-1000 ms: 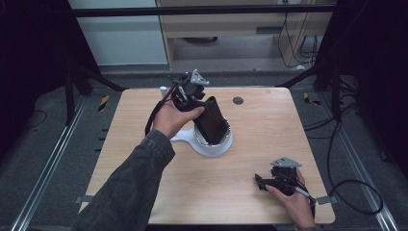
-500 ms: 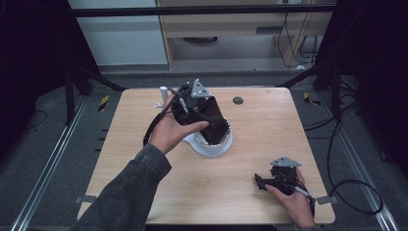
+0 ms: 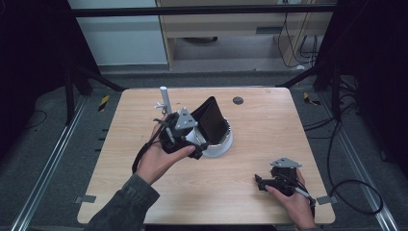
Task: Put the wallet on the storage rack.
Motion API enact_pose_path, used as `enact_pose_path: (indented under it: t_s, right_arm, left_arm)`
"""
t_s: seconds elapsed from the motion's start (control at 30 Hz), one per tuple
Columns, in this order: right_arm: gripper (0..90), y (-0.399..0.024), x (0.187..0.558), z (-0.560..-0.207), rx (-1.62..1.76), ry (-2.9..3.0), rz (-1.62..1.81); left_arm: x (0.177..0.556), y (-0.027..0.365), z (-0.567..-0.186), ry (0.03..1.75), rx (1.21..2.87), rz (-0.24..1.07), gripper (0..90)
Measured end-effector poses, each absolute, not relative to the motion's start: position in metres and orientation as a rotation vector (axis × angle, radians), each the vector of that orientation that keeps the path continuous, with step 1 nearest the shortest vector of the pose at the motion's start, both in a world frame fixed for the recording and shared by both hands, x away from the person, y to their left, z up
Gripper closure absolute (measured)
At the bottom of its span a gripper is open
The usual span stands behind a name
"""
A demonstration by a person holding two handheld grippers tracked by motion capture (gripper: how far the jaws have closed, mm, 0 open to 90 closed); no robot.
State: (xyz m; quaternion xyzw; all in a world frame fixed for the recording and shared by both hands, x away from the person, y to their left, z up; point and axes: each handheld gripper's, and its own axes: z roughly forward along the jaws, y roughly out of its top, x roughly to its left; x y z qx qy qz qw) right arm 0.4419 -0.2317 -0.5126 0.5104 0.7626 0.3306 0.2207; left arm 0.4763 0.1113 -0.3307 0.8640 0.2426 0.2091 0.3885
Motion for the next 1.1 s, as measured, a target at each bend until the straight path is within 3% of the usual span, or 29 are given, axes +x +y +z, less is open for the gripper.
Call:
enact_pose_path:
  t_s: [0.57,0.87,1.1]
  right_arm:
    - [3.5,-0.232,0.442,-0.513,1.413,2.107,0.914]
    - [3.5,-0.232,0.442,-0.513,1.414,2.106,0.914]
    - [3.5,-0.232,0.442,-0.513,1.414,2.106,0.914]
  left_arm:
    - [0.460,0.149,-0.433,0.743,2.296,0.459,6.2]
    - [0.469,0.195,-0.479,0.942,2.203,0.480,6.7]
    - [0.478,0.236,-0.488,1.090,2.152,0.514,5.7]
